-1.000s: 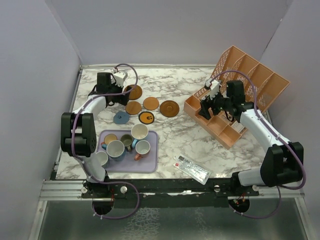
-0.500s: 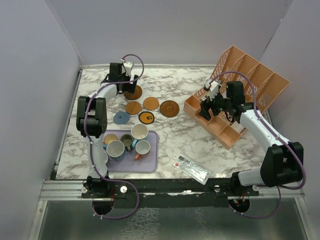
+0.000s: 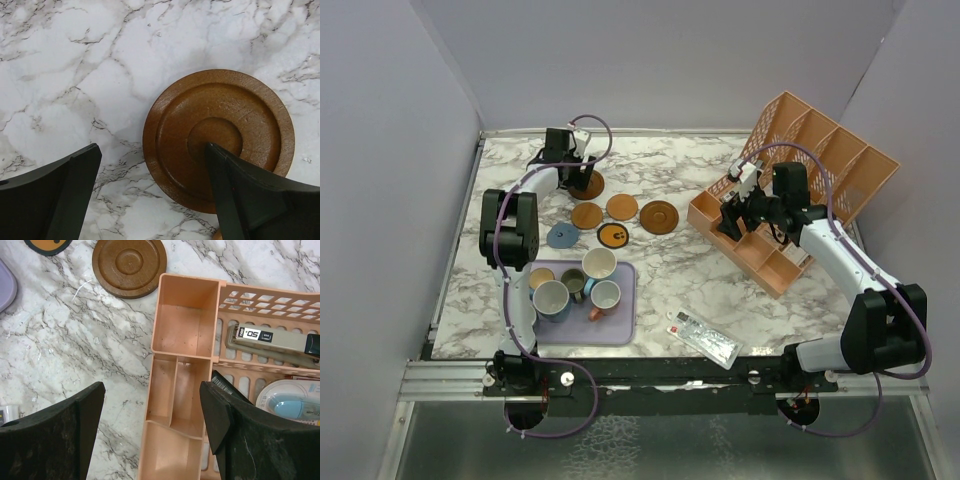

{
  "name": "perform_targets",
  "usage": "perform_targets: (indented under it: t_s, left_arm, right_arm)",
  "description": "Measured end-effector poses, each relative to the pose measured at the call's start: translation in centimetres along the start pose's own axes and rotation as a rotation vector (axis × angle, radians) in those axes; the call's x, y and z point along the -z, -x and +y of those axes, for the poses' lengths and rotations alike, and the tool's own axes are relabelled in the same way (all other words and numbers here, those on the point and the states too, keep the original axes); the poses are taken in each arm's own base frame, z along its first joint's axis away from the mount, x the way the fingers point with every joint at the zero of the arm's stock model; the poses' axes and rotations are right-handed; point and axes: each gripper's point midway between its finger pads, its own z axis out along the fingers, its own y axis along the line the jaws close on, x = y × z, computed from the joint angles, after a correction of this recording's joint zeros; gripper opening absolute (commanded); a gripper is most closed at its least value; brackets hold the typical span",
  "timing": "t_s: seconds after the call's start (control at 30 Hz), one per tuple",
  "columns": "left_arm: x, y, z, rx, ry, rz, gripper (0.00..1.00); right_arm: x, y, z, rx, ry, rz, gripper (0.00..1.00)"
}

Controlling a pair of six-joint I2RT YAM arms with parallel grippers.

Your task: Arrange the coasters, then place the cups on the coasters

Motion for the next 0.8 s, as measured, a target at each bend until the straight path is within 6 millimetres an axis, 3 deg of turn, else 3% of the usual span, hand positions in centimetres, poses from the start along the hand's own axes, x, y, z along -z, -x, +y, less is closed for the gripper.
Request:
perform_targets:
  t_s: [0.3, 0.63, 0.8]
  left_arm:
    - [0.1, -0.4, 1.3, 0.003, 0.034, 0.011, 0.81]
    - [0.6, -2.0, 6.3, 0.071, 0.101, 0.029, 0.79]
    - [1.2, -2.6, 6.9, 0.084, 0.104, 0.043, 0.82]
  right_arm:
    - [0.0, 0.0, 0.0, 0.001, 0.001, 0.0, 0.77]
    - [-0.4, -0.5, 0.0, -0.007, 0.007, 0.014, 0.77]
    - [-0.6, -0.8, 0.0, -0.012, 0.011, 0.021, 0.77]
